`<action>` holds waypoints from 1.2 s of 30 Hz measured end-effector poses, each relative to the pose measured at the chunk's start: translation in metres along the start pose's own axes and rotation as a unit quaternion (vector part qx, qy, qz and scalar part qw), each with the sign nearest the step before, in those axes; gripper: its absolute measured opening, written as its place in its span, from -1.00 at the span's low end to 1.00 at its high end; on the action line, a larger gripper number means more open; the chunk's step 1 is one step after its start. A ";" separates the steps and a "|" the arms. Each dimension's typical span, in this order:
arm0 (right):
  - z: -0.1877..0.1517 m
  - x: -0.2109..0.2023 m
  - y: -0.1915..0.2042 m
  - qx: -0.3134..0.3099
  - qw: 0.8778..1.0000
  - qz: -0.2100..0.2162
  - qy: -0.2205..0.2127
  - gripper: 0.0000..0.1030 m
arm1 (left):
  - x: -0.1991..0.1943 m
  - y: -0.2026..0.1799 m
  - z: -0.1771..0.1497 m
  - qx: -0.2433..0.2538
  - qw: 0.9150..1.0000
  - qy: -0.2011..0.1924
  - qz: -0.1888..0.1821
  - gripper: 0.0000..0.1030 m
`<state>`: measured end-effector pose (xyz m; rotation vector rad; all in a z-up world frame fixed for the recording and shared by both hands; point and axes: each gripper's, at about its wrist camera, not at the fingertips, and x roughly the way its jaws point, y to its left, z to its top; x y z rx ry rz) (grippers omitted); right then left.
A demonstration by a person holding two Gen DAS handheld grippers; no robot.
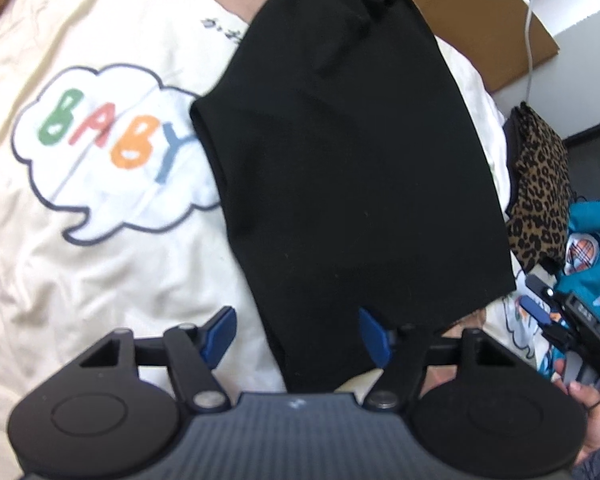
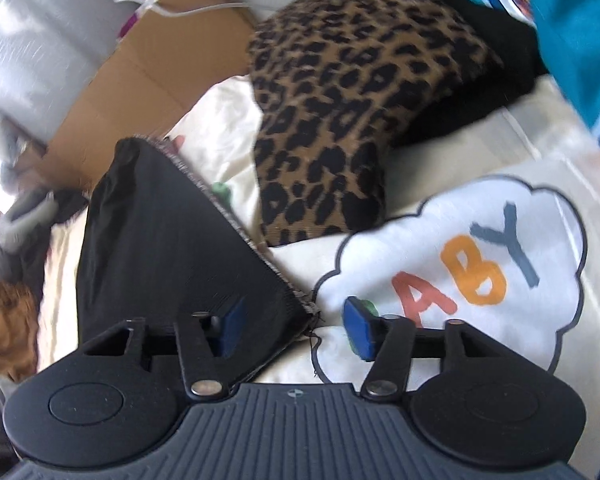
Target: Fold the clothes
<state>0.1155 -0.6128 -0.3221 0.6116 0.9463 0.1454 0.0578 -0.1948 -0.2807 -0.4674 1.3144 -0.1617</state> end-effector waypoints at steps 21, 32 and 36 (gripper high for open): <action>-0.002 0.031 -0.015 0.057 0.998 0.004 0.025 -0.32 | 0.024 0.031 -0.006 -0.060 0.994 0.056 -0.073 0.27; -0.005 0.029 -0.018 0.061 0.998 0.009 0.016 -0.32 | 0.034 0.044 -0.002 -0.127 0.975 0.072 -0.165 0.09; -0.002 0.030 -0.018 0.060 0.998 0.009 0.018 -0.32 | 0.030 0.043 -0.005 -0.126 0.974 0.074 -0.174 0.06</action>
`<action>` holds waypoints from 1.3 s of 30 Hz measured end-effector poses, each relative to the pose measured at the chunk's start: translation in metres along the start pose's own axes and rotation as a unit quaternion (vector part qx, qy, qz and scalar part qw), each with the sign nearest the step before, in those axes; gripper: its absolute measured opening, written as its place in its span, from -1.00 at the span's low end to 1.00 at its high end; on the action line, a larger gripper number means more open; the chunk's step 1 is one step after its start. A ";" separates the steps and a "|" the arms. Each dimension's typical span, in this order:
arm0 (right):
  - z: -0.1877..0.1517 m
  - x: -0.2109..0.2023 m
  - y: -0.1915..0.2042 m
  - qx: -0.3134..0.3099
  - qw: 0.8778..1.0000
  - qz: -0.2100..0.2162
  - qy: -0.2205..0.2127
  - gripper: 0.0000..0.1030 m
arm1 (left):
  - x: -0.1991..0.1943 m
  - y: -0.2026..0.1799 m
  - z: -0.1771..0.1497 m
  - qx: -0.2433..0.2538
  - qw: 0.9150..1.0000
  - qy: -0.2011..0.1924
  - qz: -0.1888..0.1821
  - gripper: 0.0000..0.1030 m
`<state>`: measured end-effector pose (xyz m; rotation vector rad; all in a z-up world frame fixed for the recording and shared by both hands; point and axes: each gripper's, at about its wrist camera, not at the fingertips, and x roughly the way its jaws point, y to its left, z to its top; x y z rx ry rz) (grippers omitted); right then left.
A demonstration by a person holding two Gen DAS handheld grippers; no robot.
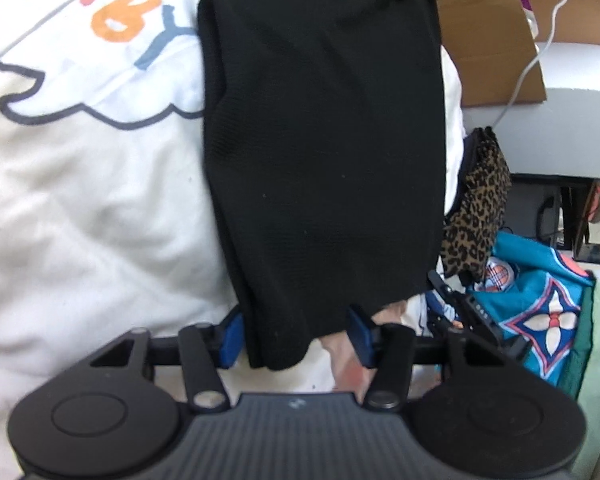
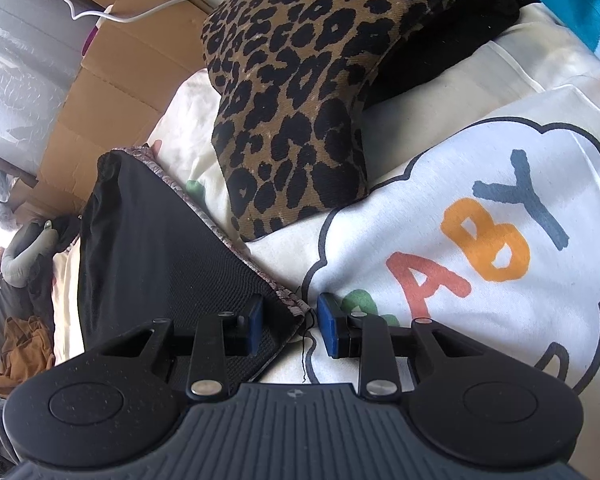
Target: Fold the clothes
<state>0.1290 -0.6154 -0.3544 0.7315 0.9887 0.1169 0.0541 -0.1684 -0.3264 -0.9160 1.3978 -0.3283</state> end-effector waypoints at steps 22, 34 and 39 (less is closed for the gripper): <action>0.010 0.003 0.010 -0.067 0.997 0.007 0.034 -0.28 | 0.011 0.033 -0.002 -0.038 0.999 -0.030 -0.010 -0.81; 0.019 0.012 0.006 -0.065 0.996 0.001 0.064 -0.50 | 0.020 0.020 0.004 -0.023 0.999 -0.021 0.010 -0.72; 0.017 0.009 0.005 -0.063 0.996 0.011 0.069 -0.81 | 0.027 0.013 0.009 -0.013 1.000 -0.018 0.016 -0.65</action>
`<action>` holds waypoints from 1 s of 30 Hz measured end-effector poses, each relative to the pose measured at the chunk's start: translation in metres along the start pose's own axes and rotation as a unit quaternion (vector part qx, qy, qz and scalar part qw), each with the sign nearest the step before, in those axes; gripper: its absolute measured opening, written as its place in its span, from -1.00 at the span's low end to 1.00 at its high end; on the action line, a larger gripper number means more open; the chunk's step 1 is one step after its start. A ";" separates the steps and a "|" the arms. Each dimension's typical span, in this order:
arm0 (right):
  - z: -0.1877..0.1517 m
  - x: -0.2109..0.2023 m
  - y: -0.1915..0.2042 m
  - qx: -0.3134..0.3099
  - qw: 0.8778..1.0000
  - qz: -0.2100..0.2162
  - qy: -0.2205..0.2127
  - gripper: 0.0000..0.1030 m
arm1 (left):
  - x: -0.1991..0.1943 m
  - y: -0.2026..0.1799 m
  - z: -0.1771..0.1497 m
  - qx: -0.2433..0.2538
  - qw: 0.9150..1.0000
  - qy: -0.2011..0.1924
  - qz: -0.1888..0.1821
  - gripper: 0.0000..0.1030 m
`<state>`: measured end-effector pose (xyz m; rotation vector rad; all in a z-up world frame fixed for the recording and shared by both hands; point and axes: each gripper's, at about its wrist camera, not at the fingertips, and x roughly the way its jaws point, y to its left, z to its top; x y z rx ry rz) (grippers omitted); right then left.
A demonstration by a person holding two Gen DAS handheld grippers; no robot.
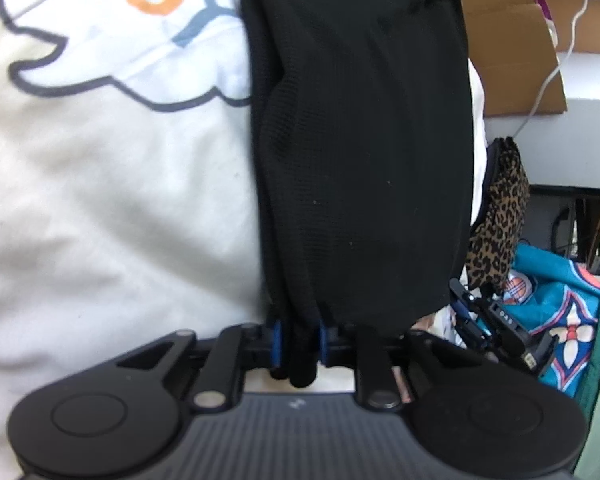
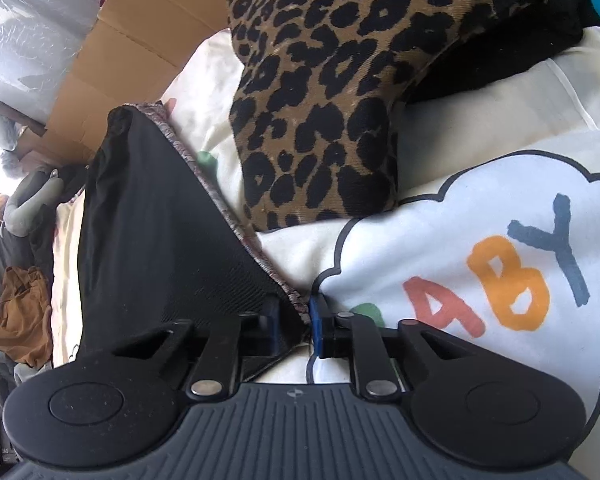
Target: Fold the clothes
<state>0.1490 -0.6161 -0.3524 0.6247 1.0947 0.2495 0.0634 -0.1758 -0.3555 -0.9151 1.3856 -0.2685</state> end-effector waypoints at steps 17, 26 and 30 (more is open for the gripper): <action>-0.018 -0.021 -0.002 0.024 0.999 0.009 -0.020 -0.82 | -0.009 -0.010 0.000 0.011 1.000 0.007 0.001 -0.85; -0.010 -0.008 0.014 -0.074 0.997 -0.017 -0.020 -0.26 | -0.004 -0.007 0.004 0.011 1.000 0.004 0.018 -0.72; -0.005 -0.003 0.016 -0.075 0.997 -0.012 -0.018 -0.25 | -0.001 -0.005 0.007 0.006 1.000 0.003 0.015 -0.71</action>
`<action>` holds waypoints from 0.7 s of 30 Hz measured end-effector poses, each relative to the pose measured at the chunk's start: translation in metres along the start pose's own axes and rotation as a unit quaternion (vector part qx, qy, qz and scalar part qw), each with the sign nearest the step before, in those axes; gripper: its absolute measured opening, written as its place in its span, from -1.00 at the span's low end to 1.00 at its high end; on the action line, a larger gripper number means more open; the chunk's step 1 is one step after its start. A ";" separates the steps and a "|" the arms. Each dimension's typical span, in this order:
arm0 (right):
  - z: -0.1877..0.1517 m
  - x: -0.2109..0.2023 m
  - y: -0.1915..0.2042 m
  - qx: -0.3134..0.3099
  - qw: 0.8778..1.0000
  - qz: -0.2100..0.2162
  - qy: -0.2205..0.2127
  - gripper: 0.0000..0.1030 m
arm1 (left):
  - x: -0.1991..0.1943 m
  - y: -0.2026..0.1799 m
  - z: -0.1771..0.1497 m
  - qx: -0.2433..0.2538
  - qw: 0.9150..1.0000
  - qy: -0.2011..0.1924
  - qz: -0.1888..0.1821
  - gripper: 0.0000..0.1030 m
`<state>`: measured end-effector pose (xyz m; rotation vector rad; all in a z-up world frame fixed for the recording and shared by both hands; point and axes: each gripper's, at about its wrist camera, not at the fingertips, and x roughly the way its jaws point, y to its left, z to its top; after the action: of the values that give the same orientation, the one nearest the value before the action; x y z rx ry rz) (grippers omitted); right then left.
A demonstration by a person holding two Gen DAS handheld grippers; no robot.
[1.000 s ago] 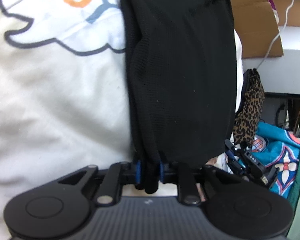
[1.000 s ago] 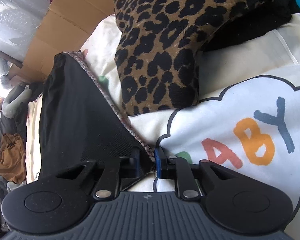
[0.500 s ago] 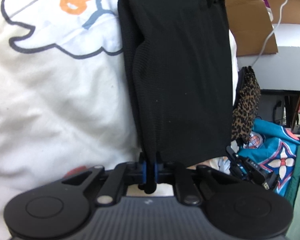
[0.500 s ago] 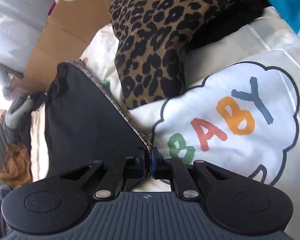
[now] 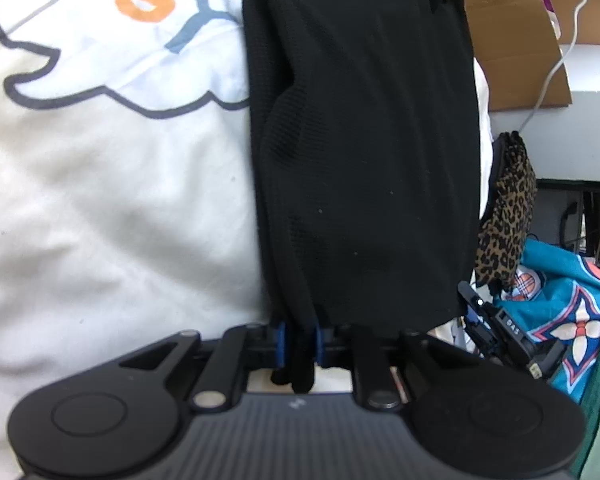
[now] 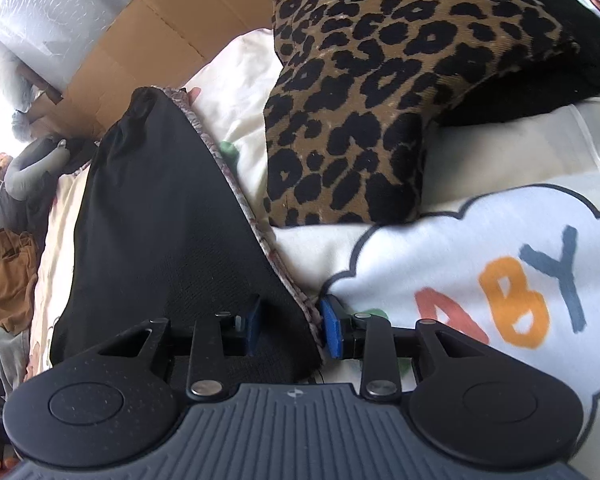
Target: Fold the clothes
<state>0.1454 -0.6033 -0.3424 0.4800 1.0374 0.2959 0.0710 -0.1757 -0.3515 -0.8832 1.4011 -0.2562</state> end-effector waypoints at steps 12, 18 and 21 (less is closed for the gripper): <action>-0.001 -0.014 0.002 0.009 1.000 0.002 -0.002 -0.89 | -0.002 -0.013 0.007 0.017 1.000 0.010 0.018 -0.79; 0.002 -0.016 0.011 -0.002 1.000 -0.022 0.008 -0.82 | -0.009 -0.021 0.009 0.031 0.999 0.011 0.031 -0.84; 0.009 -0.019 0.017 0.019 0.998 -0.054 0.005 -0.21 | -0.005 -0.024 0.013 0.014 0.998 0.029 0.055 -0.60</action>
<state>0.1435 -0.5999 -0.3158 0.4565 1.0762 0.1834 0.0896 -0.1834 -0.3326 -0.7779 1.4914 -0.2176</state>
